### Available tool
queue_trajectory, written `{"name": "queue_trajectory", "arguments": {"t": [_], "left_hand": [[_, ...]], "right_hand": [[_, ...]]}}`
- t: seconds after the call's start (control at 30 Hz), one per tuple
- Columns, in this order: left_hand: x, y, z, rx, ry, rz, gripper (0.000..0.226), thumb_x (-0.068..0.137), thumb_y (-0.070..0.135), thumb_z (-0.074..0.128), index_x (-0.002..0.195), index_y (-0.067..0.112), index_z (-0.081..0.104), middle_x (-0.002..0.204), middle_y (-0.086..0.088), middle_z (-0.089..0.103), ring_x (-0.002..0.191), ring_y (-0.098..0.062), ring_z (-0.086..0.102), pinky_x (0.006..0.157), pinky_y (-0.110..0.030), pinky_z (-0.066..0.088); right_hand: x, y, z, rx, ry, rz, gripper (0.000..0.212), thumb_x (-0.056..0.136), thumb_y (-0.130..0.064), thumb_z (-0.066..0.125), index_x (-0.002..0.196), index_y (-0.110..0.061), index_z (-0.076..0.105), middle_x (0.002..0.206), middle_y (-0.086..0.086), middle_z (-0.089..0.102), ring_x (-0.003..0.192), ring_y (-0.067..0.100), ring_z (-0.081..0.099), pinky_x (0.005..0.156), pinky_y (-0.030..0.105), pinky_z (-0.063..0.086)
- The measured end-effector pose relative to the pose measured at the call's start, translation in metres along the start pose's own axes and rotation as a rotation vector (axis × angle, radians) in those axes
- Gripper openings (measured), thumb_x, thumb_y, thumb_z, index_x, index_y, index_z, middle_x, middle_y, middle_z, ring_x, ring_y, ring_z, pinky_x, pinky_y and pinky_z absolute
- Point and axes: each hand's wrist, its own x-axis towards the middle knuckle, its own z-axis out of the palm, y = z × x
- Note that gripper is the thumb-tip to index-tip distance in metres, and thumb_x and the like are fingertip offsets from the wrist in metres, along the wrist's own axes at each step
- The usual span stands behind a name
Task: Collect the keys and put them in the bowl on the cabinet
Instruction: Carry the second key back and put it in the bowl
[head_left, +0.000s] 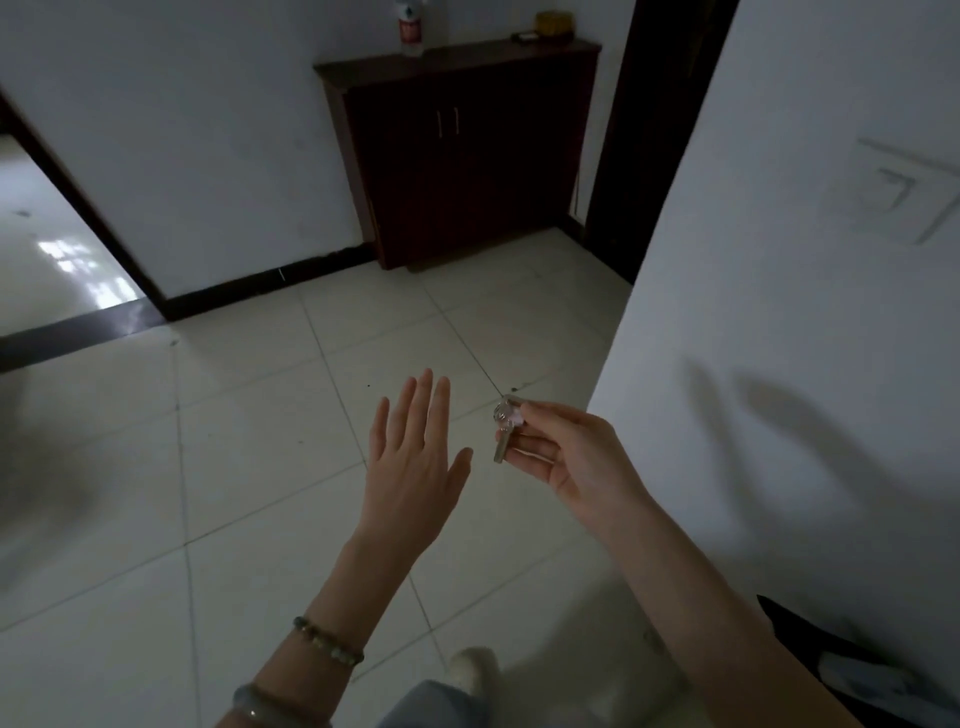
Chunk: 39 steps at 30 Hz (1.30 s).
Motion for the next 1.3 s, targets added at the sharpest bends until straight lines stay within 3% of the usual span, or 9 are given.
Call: {"name": "queue_trajectory", "arguments": {"t": [0.4, 0.67, 1.0, 1.3], "left_hand": [[0.129, -0.076, 0.036, -0.009, -0.003, -0.059, 0.073, 0.089, 0.034, 0.054, 0.144, 0.004, 0.016, 0.152, -0.018, 0.02, 0.14, -0.031, 0.014, 0.113, -0.049, 0.009], [0.278, -0.12, 0.076, 0.022, -0.019, -0.075, 0.073, 0.091, 0.036, 0.051, 0.145, 0.005, 0.012, 0.153, -0.017, 0.015, 0.141, -0.03, 0.01, 0.114, -0.046, 0.004], [0.463, -0.145, 0.117, 0.012, -0.045, -0.05, 0.073, 0.092, 0.038, 0.048, 0.145, 0.006, 0.009, 0.154, -0.016, 0.012, 0.142, -0.028, 0.006, 0.114, -0.046, 0.001], [0.584, -0.166, 0.165, -0.003, -0.066, -0.024, 0.07, 0.091, 0.042, 0.043, 0.144, 0.005, 0.018, 0.151, -0.018, 0.022, 0.14, -0.032, 0.016, 0.111, -0.052, 0.005]], "right_hand": [[0.162, -0.024, 0.044, -0.075, 0.016, -0.029, 0.011, 0.081, -0.005, 0.062, 0.084, -0.003, 0.073, 0.082, 0.012, 0.075, 0.077, 0.024, 0.071, 0.063, 0.028, 0.057], [0.312, -0.08, 0.054, -0.104, 0.022, -0.075, 0.017, 0.082, -0.003, 0.061, 0.074, -0.007, 0.075, 0.074, 0.008, 0.075, 0.068, 0.02, 0.07, 0.059, 0.025, 0.057], [0.483, -0.169, 0.054, -0.13, 0.041, -0.083, 0.018, 0.085, -0.004, 0.059, 0.074, -0.006, 0.073, 0.076, 0.007, 0.076, 0.069, 0.02, 0.072, 0.058, 0.025, 0.057], [0.602, -0.21, 0.036, -0.146, 0.091, -0.08, 0.013, 0.086, -0.007, 0.059, 0.087, -0.002, 0.072, 0.091, 0.017, 0.074, 0.082, 0.028, 0.071, 0.069, 0.031, 0.059]]}}
